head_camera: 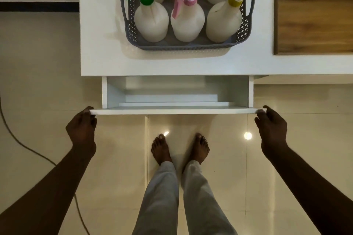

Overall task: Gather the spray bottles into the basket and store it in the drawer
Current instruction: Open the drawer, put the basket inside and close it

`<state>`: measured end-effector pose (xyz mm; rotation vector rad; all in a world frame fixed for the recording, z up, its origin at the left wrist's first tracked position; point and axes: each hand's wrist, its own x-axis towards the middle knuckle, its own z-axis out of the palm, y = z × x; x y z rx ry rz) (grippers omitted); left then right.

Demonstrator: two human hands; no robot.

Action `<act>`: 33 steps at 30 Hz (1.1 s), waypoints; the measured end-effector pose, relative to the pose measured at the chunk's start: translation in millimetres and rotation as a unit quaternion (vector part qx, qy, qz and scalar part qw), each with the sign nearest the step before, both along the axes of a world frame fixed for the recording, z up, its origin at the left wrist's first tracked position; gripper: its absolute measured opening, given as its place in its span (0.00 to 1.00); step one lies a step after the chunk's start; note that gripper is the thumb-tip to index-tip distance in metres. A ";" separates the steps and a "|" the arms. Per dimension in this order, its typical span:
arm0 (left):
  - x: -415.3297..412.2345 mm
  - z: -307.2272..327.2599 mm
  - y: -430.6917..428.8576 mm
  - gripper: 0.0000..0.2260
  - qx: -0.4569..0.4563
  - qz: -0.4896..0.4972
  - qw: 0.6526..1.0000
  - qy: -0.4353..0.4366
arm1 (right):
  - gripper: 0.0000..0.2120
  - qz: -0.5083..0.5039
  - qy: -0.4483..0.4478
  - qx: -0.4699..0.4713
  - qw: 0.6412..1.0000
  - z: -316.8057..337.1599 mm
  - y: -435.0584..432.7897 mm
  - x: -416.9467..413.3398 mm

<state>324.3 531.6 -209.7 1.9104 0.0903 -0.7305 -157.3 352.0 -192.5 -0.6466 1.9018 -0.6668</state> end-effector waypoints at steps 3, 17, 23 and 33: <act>-1.9 -1.8 34.5 0.15 0.010 -0.007 1.000 0.012 | 0.22 -0.011 0.015 0.007 1.000 -2.6 30.5 -11.5; -32.3 4.8 146.9 0.17 0.062 0.011 0.996 0.062 | 0.21 -0.033 0.057 0.063 0.996 -0.6 136.8 -44.5; -43.3 5.6 171.3 0.16 0.093 0.019 0.992 0.084 | 0.22 -0.029 0.063 0.086 0.994 5.3 159.5 -52.4; -24.0 25.5 145.8 0.13 0.239 -0.126 0.962 -0.044 | 0.20 0.005 0.098 0.102 0.990 22.2 143.6 -49.5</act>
